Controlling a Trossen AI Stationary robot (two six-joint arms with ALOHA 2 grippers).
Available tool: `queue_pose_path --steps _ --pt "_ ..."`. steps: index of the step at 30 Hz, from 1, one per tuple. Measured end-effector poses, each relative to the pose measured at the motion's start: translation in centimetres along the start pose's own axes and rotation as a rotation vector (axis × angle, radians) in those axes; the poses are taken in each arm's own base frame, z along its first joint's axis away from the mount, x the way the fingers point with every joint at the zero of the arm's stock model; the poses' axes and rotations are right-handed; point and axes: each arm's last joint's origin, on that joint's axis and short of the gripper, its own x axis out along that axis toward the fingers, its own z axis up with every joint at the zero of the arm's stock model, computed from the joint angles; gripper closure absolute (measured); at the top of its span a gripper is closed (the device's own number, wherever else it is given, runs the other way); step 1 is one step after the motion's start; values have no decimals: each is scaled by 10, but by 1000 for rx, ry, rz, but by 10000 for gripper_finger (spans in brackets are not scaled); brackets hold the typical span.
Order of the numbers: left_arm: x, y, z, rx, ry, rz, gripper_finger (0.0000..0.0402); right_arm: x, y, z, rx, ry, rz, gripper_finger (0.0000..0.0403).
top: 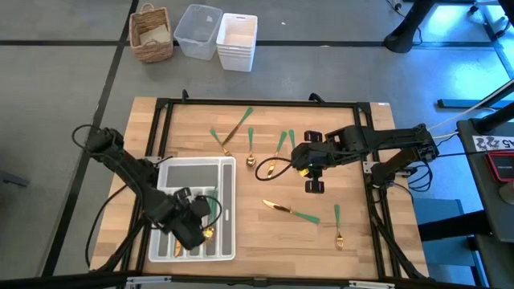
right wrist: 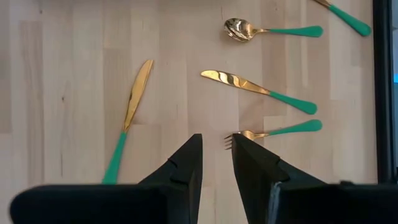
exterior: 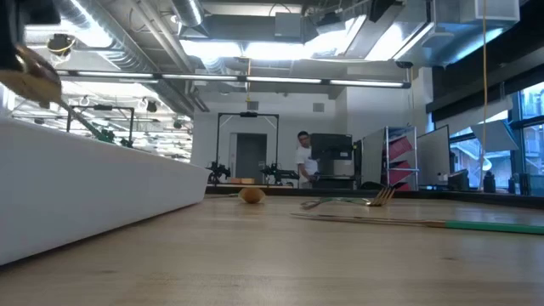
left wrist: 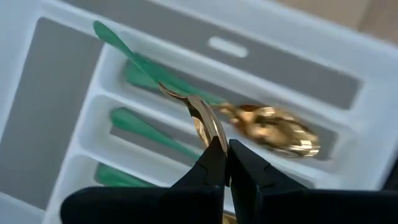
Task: Sort silverware
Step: Put the green spoon on the silverware tray
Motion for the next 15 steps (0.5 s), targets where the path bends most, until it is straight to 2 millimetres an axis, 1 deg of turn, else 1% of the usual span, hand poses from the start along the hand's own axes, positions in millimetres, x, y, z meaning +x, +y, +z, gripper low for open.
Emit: queue_pose_path --steps 3,7,9,12,15 --pt "-13 -11 1 -14 -27 -33 401 0 0 0 0 0 2 315" --pt "-25 -16 0 -72 -43 -34 401 0 0 0 0 0 2 315" --pt "-23 -17 -2 -77 -39 -14 401 0 0 0 0 -1 2 315" --pt "-14 -21 -4 -73 -26 23 401 0 0 0 0 -5 3 315" --pt "-1 -25 -6 -47 -5 90 401 0 0 1 1 -7 3 315"
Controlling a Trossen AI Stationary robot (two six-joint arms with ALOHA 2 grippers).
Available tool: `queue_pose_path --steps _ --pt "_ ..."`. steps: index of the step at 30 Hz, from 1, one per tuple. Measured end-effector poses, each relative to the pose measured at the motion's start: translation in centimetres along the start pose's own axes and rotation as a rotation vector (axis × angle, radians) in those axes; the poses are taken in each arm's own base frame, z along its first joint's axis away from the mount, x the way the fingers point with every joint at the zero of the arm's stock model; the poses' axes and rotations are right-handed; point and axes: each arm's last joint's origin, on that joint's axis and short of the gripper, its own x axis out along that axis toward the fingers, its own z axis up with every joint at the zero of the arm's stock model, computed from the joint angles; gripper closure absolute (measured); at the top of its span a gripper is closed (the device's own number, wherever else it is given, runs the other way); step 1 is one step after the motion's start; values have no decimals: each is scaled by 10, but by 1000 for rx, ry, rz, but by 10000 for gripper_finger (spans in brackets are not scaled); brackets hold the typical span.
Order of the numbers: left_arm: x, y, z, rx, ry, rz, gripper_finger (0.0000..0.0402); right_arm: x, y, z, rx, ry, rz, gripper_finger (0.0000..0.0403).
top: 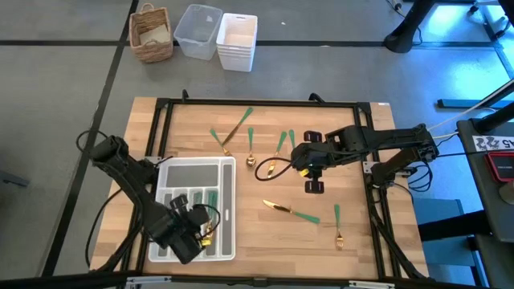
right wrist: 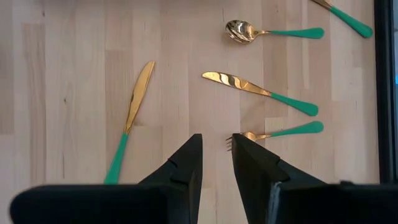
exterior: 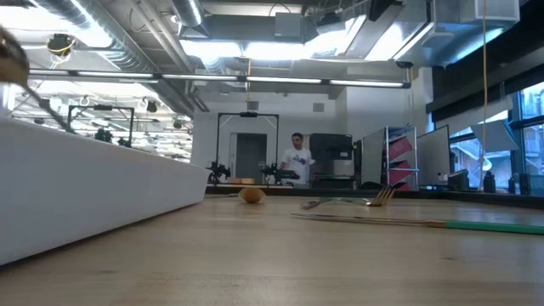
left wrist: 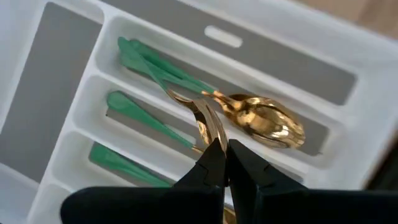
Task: Sort silverware
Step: Put the green spoon on the silverware tray
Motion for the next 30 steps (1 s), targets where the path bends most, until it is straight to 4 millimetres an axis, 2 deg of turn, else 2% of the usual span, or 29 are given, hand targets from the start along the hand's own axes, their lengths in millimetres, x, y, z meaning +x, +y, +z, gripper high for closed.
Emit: queue_pose_path --steps 7,13,21,30 --pt "32 -13 1 10 51 89 401 0 0 0 0 0 1 315" --pt "49 -22 3 48 139 64 393 0 0 0 0 0 1 315" --pt "55 -30 13 27 129 -29 340 0 1 0 -1 2 19 315" --pt "59 -28 21 8 256 -95 271 0 1 -1 -2 14 44 315"
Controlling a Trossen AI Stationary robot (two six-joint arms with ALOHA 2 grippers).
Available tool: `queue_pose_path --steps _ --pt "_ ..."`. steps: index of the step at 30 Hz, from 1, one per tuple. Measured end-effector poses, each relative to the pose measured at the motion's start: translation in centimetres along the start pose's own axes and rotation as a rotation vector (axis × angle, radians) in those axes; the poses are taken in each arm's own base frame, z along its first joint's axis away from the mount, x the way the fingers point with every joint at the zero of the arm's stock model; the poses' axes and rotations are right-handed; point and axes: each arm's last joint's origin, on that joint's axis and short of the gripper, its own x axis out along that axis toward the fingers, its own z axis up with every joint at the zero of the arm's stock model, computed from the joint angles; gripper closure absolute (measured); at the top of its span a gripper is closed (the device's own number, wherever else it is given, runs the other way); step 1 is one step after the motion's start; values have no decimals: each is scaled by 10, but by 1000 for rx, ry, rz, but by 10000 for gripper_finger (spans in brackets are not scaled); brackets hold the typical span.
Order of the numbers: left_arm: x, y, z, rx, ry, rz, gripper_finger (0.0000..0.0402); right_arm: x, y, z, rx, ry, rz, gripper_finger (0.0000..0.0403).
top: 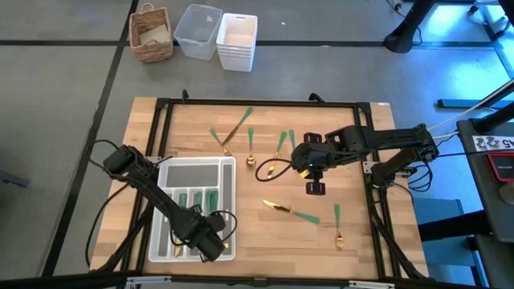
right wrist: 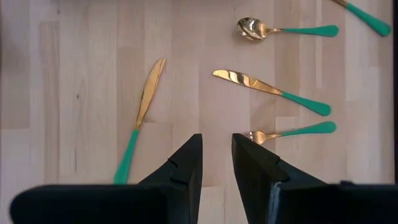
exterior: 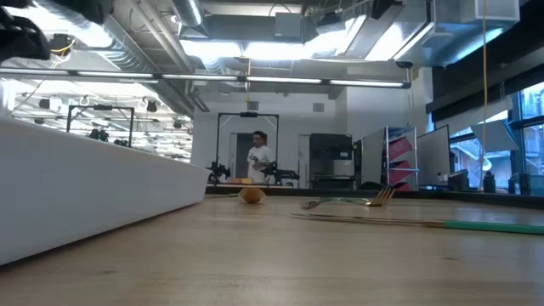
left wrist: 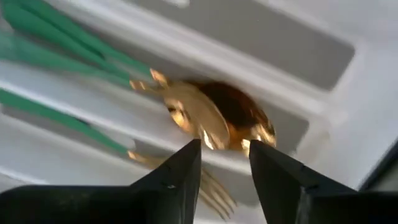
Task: Sort silverware
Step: Put the green spoon on the silverware tray
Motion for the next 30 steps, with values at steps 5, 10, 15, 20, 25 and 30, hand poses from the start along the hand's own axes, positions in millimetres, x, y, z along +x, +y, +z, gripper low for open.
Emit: queue_pose_path --steps 5,10,15,20,25,30 --pt "-13 2 7 -35 20 -64 271 -2 -1 -6 -4 45 -6 315" --pt "-51 9 11 -17 -123 -174 278 -8 0 -16 93 109 17 315" --pt "-80 20 18 -28 -355 -215 279 -11 15 -19 176 118 66 315" --pt "-95 35 31 41 -455 -196 279 3 32 -20 163 89 61 315" --pt "-114 64 51 153 -518 -161 280 25 36 -11 143 -45 -5 315" --pt "-137 101 61 248 -543 -151 280 52 26 6 222 -255 -63 315"
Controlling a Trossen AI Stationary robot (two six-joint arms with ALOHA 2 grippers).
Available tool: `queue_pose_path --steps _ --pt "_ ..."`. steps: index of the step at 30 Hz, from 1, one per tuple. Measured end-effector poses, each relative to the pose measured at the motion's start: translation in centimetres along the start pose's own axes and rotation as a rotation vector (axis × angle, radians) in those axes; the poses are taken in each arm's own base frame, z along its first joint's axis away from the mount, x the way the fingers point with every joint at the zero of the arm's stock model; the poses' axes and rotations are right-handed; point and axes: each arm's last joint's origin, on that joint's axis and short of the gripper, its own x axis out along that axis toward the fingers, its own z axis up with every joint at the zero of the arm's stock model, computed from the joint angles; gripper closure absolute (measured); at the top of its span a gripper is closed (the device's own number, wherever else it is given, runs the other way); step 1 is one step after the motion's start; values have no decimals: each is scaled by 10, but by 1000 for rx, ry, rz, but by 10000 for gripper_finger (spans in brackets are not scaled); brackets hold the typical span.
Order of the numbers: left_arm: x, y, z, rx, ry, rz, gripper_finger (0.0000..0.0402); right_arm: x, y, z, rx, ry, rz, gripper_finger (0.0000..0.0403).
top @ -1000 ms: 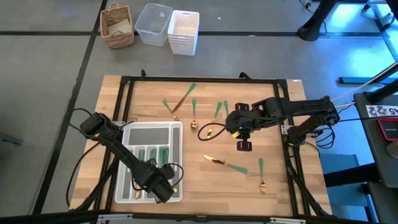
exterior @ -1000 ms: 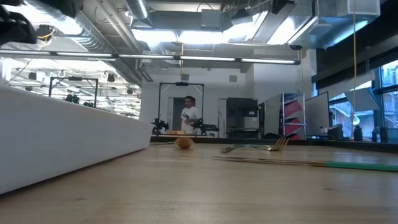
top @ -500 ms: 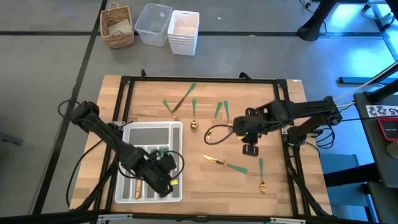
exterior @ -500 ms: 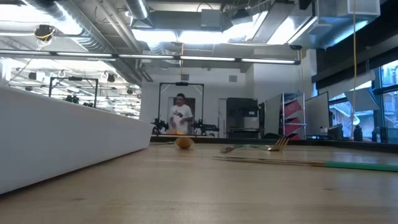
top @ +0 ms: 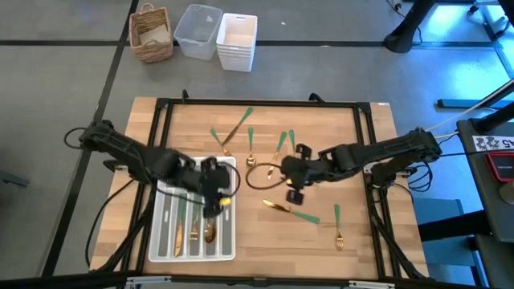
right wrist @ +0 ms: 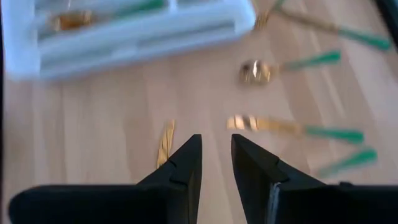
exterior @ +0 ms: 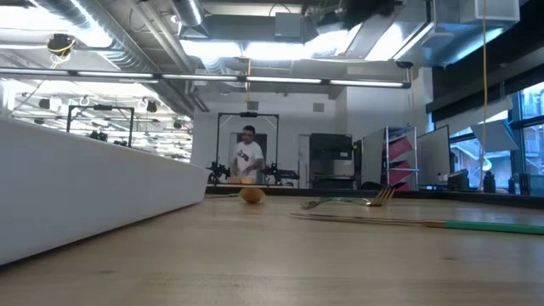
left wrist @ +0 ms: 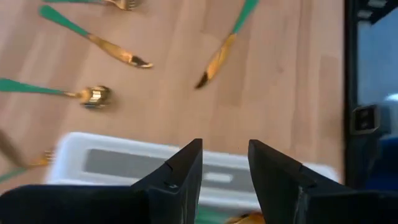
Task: Sort silverware
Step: Put the green spoon on the silverware tray
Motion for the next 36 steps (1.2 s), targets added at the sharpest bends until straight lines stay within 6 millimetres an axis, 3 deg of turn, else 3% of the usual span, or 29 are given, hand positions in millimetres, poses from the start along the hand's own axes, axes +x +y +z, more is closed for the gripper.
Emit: queue_pose_path --steps 7,18,24,30,36 --pt "-35 42 -3 85 17 41 280 66 -5 3 -168 -150 -11 315" --pt "-63 65 -8 42 -38 63 280 160 -6 -16 -419 -4 -102 315" --pt "-72 73 -8 7 -74 68 280 189 -18 -26 -503 78 -243 315" --pt "-73 77 -7 -12 -81 78 280 216 -35 -31 -543 119 -275 315" --pt "-73 78 -8 -13 -80 82 280 224 -47 -27 -564 102 -291 315"
